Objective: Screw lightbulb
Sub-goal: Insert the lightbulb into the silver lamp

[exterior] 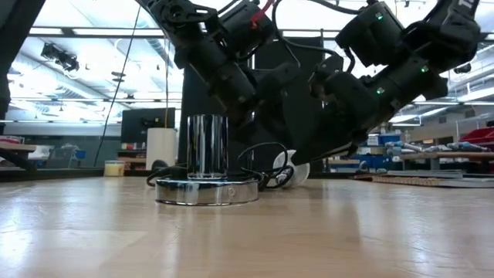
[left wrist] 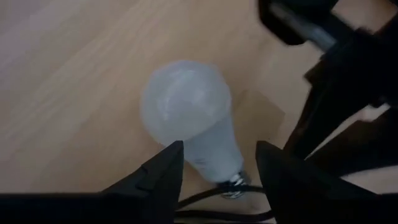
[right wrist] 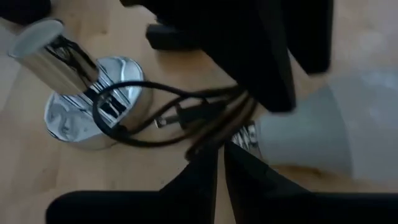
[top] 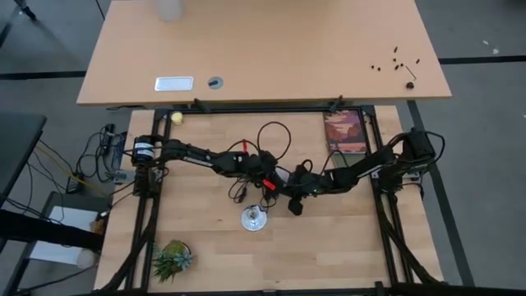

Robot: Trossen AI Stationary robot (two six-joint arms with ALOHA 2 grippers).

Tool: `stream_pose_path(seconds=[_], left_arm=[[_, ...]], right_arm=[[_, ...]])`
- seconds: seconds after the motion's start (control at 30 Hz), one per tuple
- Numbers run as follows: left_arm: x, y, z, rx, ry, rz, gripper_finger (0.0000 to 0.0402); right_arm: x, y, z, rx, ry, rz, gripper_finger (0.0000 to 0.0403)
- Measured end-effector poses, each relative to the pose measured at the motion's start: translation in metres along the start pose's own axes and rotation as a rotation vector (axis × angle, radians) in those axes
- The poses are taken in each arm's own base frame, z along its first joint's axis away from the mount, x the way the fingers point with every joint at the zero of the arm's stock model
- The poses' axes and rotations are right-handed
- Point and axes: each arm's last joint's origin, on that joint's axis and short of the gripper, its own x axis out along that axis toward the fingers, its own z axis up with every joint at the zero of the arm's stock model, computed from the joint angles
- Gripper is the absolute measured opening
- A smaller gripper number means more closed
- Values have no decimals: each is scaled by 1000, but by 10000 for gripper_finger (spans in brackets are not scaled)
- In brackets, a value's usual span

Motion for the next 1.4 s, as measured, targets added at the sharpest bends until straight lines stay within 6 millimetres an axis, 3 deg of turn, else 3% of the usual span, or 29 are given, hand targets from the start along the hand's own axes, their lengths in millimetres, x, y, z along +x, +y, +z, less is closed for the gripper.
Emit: stream_pose_path(seconds=[0.2,0.4,0.7,0.93,1.17,1.4], left_arm=[[-1,-1,2,5,29,-16,272],[-1,1,2,71,-7,26,323],[0,10,11,114,-53,70,320],[1,15,11,81,-6,53,311],[0,15,13,420,-27,82,310],[-4,8,26,769,-52,78,310]], right_arm=[[-6,-6,-8,74,113,-80,40],[-5,-17,-7,31,84,-197,40],[-1,-15,12,-63,-74,-128,39],[-7,-11,5,-39,9,-112,36],[-9,-5,-2,-47,72,-64,36],[-10,-15,-11,-52,190,-119,35]])
